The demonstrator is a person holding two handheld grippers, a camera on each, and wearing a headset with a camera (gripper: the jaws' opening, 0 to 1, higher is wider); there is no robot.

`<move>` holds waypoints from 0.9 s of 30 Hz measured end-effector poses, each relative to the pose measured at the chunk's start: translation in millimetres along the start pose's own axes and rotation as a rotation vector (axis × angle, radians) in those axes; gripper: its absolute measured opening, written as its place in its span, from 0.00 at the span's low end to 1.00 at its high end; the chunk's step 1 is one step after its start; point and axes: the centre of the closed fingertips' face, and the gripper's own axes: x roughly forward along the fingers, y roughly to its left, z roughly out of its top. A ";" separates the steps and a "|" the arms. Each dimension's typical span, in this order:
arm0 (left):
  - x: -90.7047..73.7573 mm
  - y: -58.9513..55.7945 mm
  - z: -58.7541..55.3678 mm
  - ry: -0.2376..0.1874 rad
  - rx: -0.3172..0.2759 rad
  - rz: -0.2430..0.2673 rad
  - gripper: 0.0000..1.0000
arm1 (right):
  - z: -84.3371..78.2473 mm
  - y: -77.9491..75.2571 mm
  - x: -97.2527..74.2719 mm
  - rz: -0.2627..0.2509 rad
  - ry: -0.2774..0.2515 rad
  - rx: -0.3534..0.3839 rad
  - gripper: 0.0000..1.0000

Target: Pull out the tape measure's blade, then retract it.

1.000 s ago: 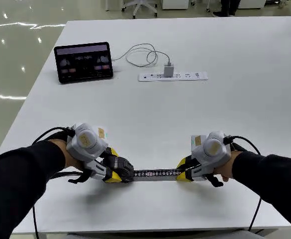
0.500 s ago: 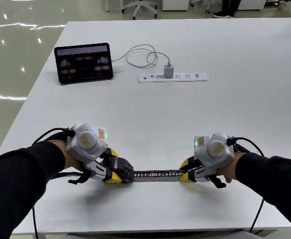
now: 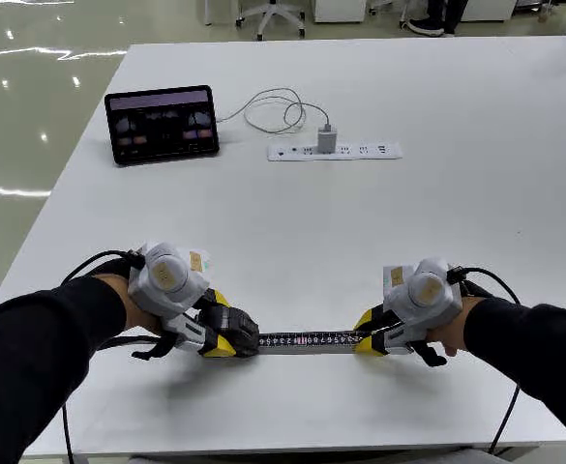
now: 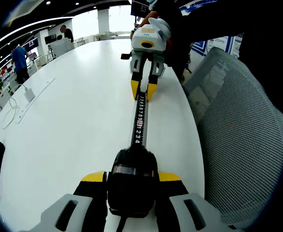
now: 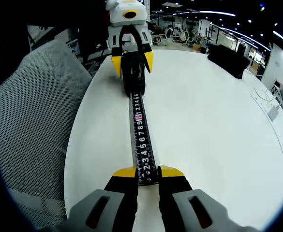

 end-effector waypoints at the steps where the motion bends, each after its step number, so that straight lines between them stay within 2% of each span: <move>1: 0.1 0.0 0.0 0.000 -0.001 0.001 0.34 | -0.8 -0.2 -0.7 -0.001 0.001 0.000 0.11; 27: -0.1 0.1 0.3 -0.004 -0.009 0.008 0.34 | -18.2 -4.3 -15.8 -0.010 0.011 0.016 0.11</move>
